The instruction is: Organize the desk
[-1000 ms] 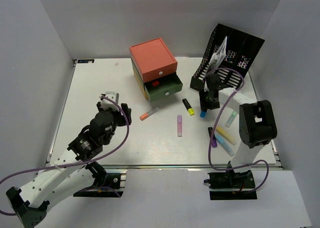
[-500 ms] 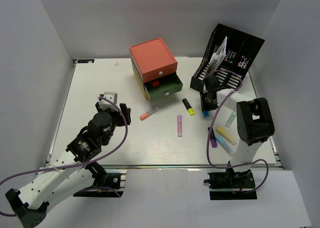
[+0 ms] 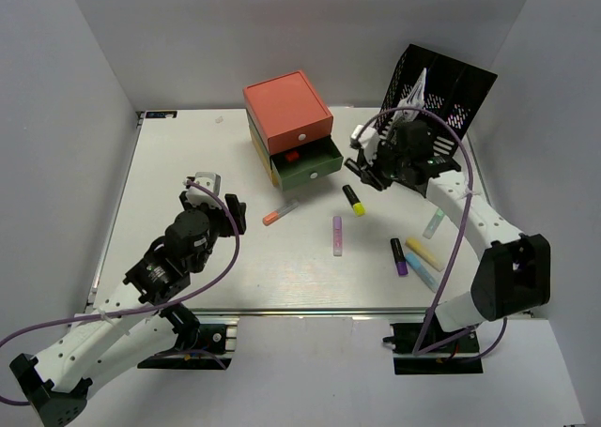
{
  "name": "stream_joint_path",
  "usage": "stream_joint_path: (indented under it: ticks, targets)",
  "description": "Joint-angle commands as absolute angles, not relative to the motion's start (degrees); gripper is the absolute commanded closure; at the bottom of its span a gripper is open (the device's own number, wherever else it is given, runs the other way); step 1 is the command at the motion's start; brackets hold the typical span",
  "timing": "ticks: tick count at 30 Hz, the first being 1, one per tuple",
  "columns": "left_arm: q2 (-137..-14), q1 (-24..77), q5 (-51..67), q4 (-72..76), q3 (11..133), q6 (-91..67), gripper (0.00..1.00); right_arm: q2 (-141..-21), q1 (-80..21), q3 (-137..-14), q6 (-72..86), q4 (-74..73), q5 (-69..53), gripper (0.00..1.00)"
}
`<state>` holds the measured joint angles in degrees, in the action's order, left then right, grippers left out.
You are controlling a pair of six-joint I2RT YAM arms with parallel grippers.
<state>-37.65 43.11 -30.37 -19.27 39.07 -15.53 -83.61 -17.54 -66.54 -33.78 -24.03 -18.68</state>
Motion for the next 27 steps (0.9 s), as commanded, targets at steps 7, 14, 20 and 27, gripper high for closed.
stream_joint_path:
  ticks: [7,14,20,27]
  targets:
    - [-37.88,43.07,-30.58,-18.9,39.11,-15.64,0.21,-89.02,-28.11,-79.71,-66.93,-22.43,-17.59,1.0]
    - [-38.76,43.07,-31.2,-19.07,39.02,-15.64,0.21,-95.44,-32.69,-86.3,-78.13,-18.63,-11.16,1.0]
    - [-39.2,43.07,-31.55,-19.07,38.94,-15.73,0.21,-100.01,-34.89,-88.06,-79.01,-14.69,-9.15,0.83]
    - [-39.38,43.07,-31.64,-19.16,38.94,-15.73,0.21,-102.13,-35.33,-88.33,-77.44,-13.71,-9.49,0.53]
